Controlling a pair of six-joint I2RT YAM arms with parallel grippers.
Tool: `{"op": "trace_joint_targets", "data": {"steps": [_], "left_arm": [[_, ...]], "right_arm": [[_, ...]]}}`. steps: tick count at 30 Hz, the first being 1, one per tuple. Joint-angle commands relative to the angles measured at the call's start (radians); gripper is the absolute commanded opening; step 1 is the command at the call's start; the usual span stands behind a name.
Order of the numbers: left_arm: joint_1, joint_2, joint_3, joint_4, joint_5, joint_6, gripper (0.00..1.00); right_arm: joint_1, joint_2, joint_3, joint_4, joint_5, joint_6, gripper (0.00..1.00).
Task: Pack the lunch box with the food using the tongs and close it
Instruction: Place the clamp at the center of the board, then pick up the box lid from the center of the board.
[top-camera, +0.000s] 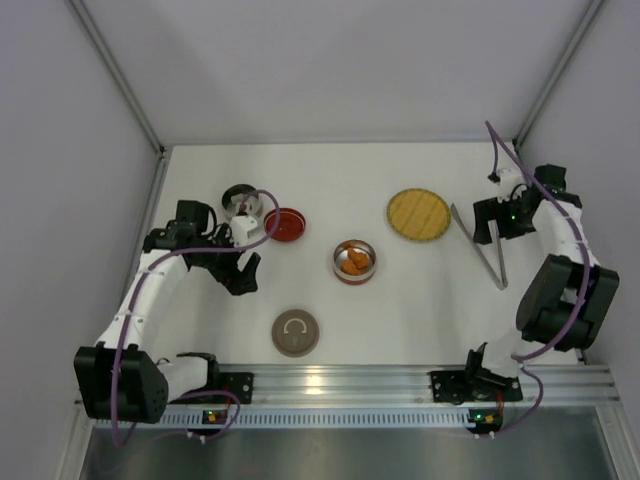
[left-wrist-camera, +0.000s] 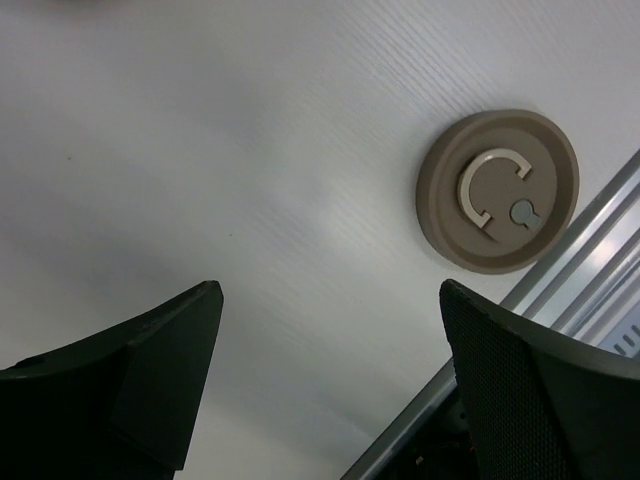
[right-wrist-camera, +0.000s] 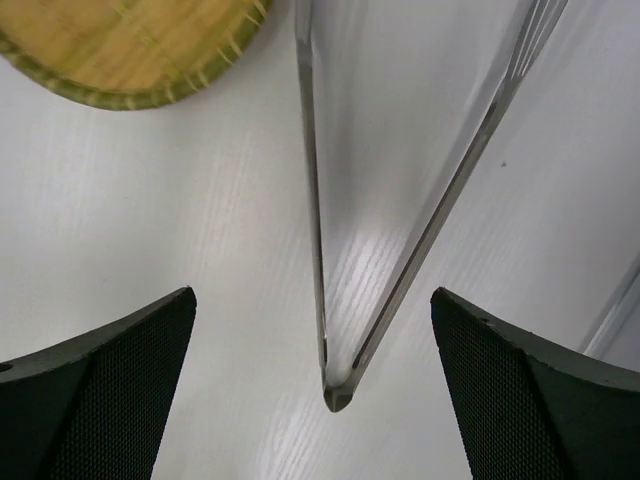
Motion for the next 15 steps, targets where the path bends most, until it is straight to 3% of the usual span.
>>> {"op": "trace_joint_targets", "data": {"steps": [1,6,12,15], "left_arm": [[-0.025,-0.018,-0.035,-0.1,0.068,0.146,0.93],[-0.177,0.029,-0.069,-0.072,0.033,0.065,0.82],[-0.433,0.13,-0.103,0.028,-0.171,-0.076,0.66],[-0.441,0.146,-0.094,0.034,-0.136,-0.067,0.64]], "right_arm": [[0.002,-0.158,0.093,-0.13,-0.196,-0.081,0.99],[0.069,-0.276,0.072,-0.219,-0.287,-0.059,0.99],[0.122,-0.407,-0.043,-0.189,-0.376,0.089,0.95],[0.132,-0.482,-0.118,-0.196,-0.438,0.047,0.9]]}}
